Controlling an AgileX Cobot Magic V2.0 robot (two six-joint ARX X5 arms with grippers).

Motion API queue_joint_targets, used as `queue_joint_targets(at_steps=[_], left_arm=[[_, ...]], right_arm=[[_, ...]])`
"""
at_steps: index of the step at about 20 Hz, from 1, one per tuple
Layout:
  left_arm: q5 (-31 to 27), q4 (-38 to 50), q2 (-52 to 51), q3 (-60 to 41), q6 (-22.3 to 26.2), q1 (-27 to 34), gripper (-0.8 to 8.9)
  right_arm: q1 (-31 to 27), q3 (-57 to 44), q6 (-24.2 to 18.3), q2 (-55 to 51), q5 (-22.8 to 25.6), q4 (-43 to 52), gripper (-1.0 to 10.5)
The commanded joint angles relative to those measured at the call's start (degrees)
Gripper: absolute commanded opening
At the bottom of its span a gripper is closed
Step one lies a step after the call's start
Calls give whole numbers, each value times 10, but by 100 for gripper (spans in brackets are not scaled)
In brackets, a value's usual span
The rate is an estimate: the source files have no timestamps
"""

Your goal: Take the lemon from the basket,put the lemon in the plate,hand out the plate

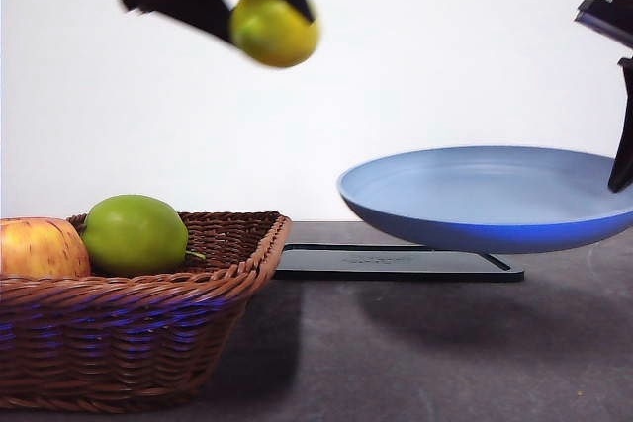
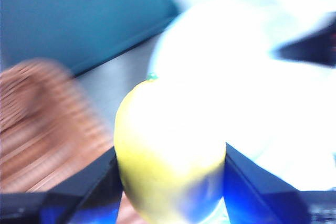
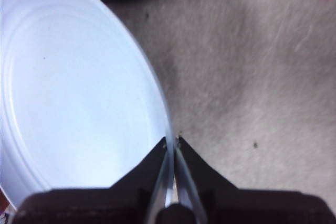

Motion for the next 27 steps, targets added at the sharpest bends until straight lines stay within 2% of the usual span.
queue_joint_targets(at_steps=[1,5,8,10,12,15,17,20,27], left_arm=[[-1,19,21,7,7,-38,113],[-55,51,59,7,9,-109,114],[-64,55,93,7,9,-139,115],[-77,54,111,7,9,-153,178],[-90,54,125,7,9,-160,257],[-87,53,134,7,21,-163,319],[-87,52,134,7,24,-164,355],[-87,52,134,7,24,-164,367],[-90,42,102,15,23,-152,363]], right_arm=[[19,8,14,6,-25,7,3],[49,8,25,6,-32,7,3],[61,8,29,6,-32,3,3],[65,8,29,6,-32,-5,3],[65,8,29,6,-32,-12,3],[65,8,30,6,-33,-21,3],[65,8,42,6,-54,-25,3],[65,8,45,6,-93,-26,3],[59,8,59,10,-88,-38,3]])
